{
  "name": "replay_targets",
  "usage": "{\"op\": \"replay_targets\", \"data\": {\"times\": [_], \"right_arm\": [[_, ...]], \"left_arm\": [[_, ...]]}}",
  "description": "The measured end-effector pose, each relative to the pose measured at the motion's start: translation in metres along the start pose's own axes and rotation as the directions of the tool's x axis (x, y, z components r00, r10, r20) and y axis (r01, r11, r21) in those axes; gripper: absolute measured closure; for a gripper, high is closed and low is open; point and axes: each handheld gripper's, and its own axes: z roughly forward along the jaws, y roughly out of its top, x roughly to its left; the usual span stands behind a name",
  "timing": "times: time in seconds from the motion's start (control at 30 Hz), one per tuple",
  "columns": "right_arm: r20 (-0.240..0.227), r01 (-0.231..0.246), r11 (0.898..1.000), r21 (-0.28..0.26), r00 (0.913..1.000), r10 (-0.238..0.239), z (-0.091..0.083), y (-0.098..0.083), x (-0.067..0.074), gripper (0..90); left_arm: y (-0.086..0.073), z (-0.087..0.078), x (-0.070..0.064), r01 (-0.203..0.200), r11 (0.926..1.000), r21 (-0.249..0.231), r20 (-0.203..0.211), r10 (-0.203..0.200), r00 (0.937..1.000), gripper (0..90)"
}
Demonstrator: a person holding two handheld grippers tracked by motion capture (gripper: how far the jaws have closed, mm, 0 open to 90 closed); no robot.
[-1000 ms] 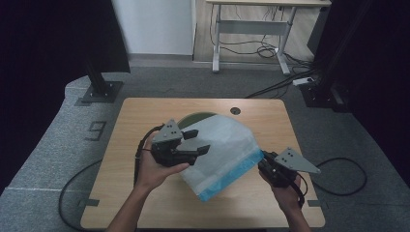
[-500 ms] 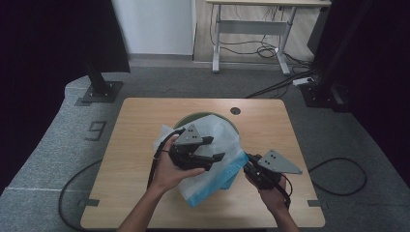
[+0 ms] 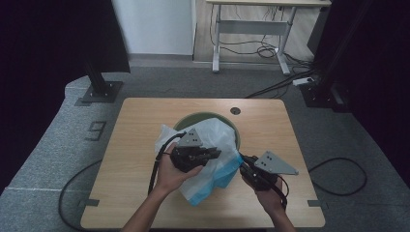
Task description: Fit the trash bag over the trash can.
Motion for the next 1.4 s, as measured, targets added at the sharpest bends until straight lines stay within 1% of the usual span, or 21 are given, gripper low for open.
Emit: {"op": "replay_targets", "data": {"times": [0.17, 0.27, 0.37, 0.43, 0.53, 0.63, 0.7, 0.77, 0.9, 0.97, 1.0, 1.03, 1.07, 1.13, 1.2, 1.23, 1.33, 1.4], "right_arm": [[0.008, -0.004, 1.0, 0.011, 1.0, 0.004, -0.002, -0.004, -0.003, 88.5], [0.001, -0.01, 1.0, 0.015, 1.0, 0.01, -0.003, -0.007, -0.004, 87.1], [-0.008, -0.003, 1.0, 0.022, 1.0, 0.003, -0.004, -0.01, -0.003, 84.3], [-0.008, -0.009, 1.0, 0.022, 0.9999, 0.009, -0.005, -0.012, -0.004, 81.6], [-0.004, -0.018, 1.0, 0.022, 0.9998, 0.018, -0.008, -0.015, -0.006, 80.8], [0.004, -0.022, 0.999, 0.023, 0.9998, 0.022, -0.01, -0.017, -0.008, 82.1], [0.004, -0.024, 0.999, 0.022, 0.9997, 0.023, -0.012, -0.018, -0.009, 81.9], [0.004, -0.02, 1.0, 0.02, 0.9998, 0.02, -0.013, -0.018, -0.009, 79.3], [0.005, -0.01, 1.0, 0.014, 0.9999, 0.01, -0.017, -0.018, -0.006, 69.2], [-0.006, -0.011, 1.0, 0.012, 0.9999, 0.011, -0.018, -0.017, -0.005, 64.3], [-0.009, -0.009, 1.0, 0.01, 0.9999, 0.009, -0.019, -0.017, -0.004, 64.1], [-0.01, -0.006, 1.0, 0.007, 0.9999, 0.006, -0.02, -0.017, -0.003, 64.2], [-0.01, -0.003, 1.0, 0.006, 0.9999, 0.003, -0.021, -0.016, -0.002, 66.6], [0.006, 0.011, 1.0, 0.004, 0.9999, -0.011, -0.023, -0.015, 0.0, 75.1], [0.023, 0.023, 1.0, 0.0, 0.9995, -0.023, -0.026, -0.014, 0.001, 85.5], [0.026, 0.026, 1.0, -0.002, 0.9993, -0.026, -0.028, -0.014, 0.001, 88.5], [0.019, 0.035, 0.999, -0.011, 0.9992, -0.035, -0.031, -0.014, 0.0, 89.0], [0.028, 0.043, 0.999, -0.011, 0.9987, -0.042, -0.032, -0.014, 0.0, 89.0]], "left_arm": [[0.002, -0.01, 0.004, 0.023, 0.9976, -0.066, -0.006, -0.024, 0.9997, 89.9], [0.006, -0.012, 0.003, 0.009, 0.9986, -0.053, -0.031, -0.011, 0.9995, 89.9], [0.01, -0.015, 0.003, 0.013, 0.998, -0.062, -0.036, -0.015, 0.9992, 90.0], [0.012, -0.018, 0.005, 0.026, 0.9965, -0.079, -0.036, -0.029, 0.9989, 90.0], [0.013, -0.022, 0.011, 0.053, 0.9935, -0.101, -0.029, -0.056, 0.998, 90.0], [0.013, -0.025, 0.017, 0.074, 0.9915, -0.107, -0.028, -0.078, 0.9966, 90.0], [0.013, -0.026, 0.019, 0.076, 0.991, -0.11, -0.039, -0.081, 0.9959, 90.0], [0.013, -0.028, 0.021, 0.086, 0.989, -0.12, -0.047, -0.092, 0.9946, 90.0], [0.013, -0.031, 0.026, 0.104, 0.9852, -0.137, -0.062, -0.113, 0.9917, 90.0], [0.013, -0.031, 0.027, 0.112, 0.985, -0.131, -0.061, -0.121, 0.9908, 90.0], [0.013, -0.031, 0.026, 0.111, 0.9853, -0.13, -0.064, -0.12, 0.9907, 90.0], [0.013, -0.031, 0.026, 0.111, 0.9853, -0.129, -0.065, -0.12, 0.9906, 90.0], [0.013, -0.031, 0.026, 0.112, 0.9852, -0.13, -0.065, -0.121, 0.9905, 90.0], [0.013, -0.031, 0.027, 0.112, 0.9852, -0.13, -0.074, -0.122, 0.9898, 90.0], [0.013, -0.031, 0.028, 0.115, 0.9844, -0.134, -0.08, -0.126, 0.9888, 90.0], [0.013, -0.031, 0.029, 0.117, 0.9838, -0.136, -0.081, -0.129, 0.9883, 90.0], [0.012, -0.03, 0.031, 0.112, 0.9846, -0.134, -0.091, -0.125, 0.988, 90.0], [0.012, -0.029, 0.031, 0.109, 0.9848, -0.135, -0.101, -0.123, 0.9873, 90.0]]}}
